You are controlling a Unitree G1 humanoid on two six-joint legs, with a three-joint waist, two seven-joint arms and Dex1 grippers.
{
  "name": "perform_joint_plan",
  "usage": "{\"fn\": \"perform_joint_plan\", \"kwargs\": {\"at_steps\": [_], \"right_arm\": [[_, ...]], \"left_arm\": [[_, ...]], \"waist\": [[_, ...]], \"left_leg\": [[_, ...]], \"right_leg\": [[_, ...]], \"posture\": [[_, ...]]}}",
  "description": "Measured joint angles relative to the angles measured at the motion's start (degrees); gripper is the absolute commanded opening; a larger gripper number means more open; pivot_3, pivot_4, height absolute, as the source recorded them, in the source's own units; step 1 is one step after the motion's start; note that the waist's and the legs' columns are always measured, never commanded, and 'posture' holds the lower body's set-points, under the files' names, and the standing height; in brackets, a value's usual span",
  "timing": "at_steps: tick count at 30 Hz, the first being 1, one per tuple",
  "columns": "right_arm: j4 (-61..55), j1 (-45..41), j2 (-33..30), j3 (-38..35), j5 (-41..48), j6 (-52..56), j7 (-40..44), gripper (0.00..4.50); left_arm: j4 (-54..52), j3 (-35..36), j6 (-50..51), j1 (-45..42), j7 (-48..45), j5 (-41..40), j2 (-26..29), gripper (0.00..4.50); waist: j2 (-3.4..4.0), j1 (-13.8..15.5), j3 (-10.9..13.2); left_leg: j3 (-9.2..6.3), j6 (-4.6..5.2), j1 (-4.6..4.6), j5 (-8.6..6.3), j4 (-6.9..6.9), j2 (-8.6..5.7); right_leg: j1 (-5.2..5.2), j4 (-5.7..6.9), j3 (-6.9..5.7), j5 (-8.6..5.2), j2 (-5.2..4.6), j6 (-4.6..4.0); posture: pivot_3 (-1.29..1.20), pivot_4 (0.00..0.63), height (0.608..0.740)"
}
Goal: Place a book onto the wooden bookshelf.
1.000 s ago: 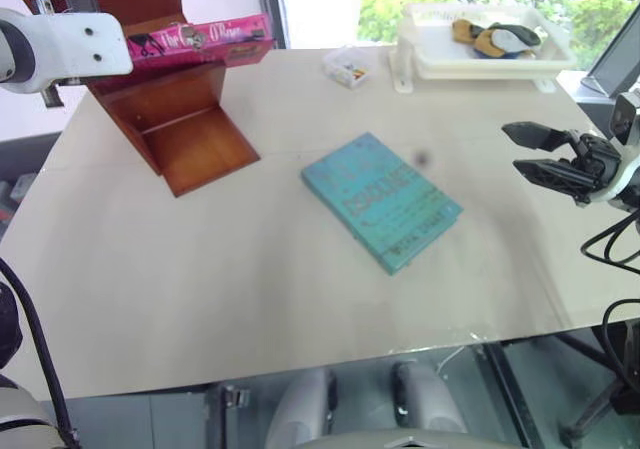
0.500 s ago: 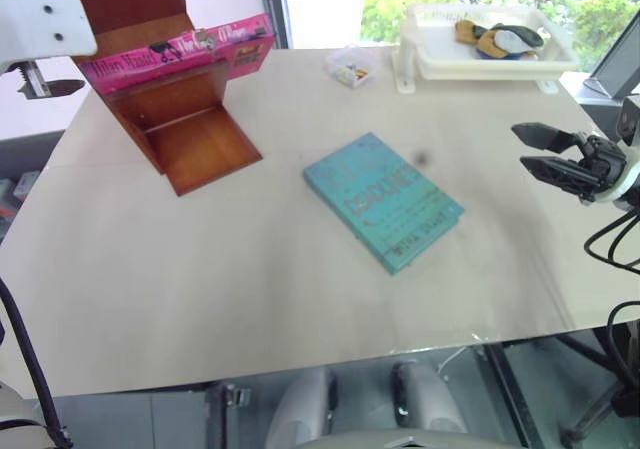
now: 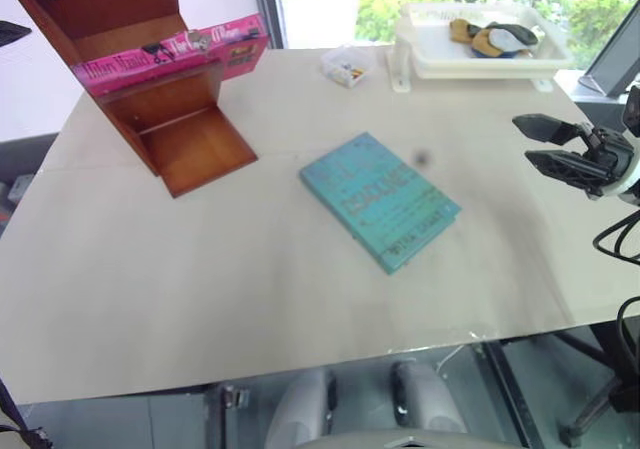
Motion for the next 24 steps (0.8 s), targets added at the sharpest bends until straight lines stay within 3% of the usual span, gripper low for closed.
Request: {"fn": "perform_joint_plan", "kwargs": {"at_steps": [4, 9, 14, 19, 24], "right_arm": [[-1.3, 1.2, -1.6, 0.2, -0.1, 0.3, 0.0, 4.5], [-9.5, 15.3, -5.0, -2.8, -0.6, 2.4, -0.6, 4.5], [-16.2, 25.4, -8.5, -6.4, -2.8, 2.5, -2.0, 4.5], [-18.5, 38.0, -10.0, -7.2, -10.3, -3.0, -4.0, 4.5], [-15.5, 42.1, -10.0, -9.5, -15.7, -9.2, -6.9, 4.5]], "left_arm": [[-12.2, 13.2, 10.5, 15.8, -1.7, -10.7, -4.7, 4.48], [-41.7, 32.5, 33.6, 40.9, 2.4, -22.0, -19.7, 4.48], [-53.3, 37.8, 41.6, 51.9, 11.2, -26.5, -28.7, 4.48], [-53.5, 34.9, 35.9, 68.2, 18.5, -25.3, -39.1, 4.48], [-52.3, 32.9, 30.7, 77.7, 20.9, -25.8, -41.8, 4.48]], "waist": [[-0.01, 0.3, 0.0], [0.03, 1.0, 0.0], [0.12, 1.2, -0.1], [0.24, 1.4, -0.2], [0.22, 1.3, -0.3]], "left_leg": [[-0.07, -0.01, 0.01, 0.0, 0.1, 0.03], [-0.07, -0.31, -0.08, 0.14, 0.04, 0.04], [-0.04, -0.14, 0.18, 0.01, 0.0, 0.05], [0.0, -0.13, 0.4, 0.0, 0.0, 0.05], [0.12, -0.14, 0.43, 0.0, 0.02, 0.04]], "right_leg": [[0.05, 0.1, -0.06, 0.0, -0.07, -0.01], [0.0, -0.03, -0.06, -0.01, -0.11, -0.01], [0.15, -0.04, 0.0, 0.0, -0.09, -0.01], [0.35, -0.02, 0.04, -0.01, -0.34, -0.03], [0.35, -0.07, 0.22, -0.13, -0.43, -0.27]], "posture": [[0.0, 0.15, 0.74], [0.0, 0.15, 0.74], [0.0, 0.15, 0.74], [0.0, 0.15, 0.74], [0.0, 0.15, 0.74]]}}
